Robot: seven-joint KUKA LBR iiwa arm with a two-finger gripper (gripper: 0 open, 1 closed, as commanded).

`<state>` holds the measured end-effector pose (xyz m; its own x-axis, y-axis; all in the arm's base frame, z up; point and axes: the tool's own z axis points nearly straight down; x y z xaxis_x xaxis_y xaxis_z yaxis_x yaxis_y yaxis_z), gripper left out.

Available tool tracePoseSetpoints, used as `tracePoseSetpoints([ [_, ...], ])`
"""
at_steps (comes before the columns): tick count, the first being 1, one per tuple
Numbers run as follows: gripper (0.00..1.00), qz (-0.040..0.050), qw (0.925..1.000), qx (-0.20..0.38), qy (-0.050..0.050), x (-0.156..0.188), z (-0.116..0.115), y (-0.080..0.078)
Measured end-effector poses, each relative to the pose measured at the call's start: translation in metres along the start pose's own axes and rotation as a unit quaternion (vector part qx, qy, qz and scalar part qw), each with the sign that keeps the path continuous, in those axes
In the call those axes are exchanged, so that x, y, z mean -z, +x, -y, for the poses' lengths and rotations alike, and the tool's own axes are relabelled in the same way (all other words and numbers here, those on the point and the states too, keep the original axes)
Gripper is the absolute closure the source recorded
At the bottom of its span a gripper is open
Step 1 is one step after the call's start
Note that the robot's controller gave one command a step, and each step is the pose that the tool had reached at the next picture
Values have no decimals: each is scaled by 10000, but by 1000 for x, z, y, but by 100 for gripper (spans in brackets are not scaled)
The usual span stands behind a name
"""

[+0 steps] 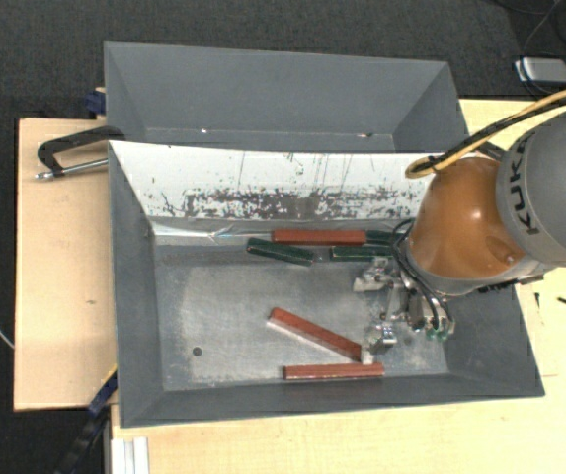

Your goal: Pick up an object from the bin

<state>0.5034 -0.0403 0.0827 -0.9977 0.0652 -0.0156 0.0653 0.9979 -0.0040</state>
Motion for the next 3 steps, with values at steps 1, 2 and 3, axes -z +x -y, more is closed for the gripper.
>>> tracePoseSetpoints([
  [1, 100, -71, 9999, 86, -48, -4, -95, 8],
  [2, 100, -71, 9999, 86, -47, -4, -95, 8],
  [3, 100, -78, 9999, 70, -37, -1, -95, 9],
])
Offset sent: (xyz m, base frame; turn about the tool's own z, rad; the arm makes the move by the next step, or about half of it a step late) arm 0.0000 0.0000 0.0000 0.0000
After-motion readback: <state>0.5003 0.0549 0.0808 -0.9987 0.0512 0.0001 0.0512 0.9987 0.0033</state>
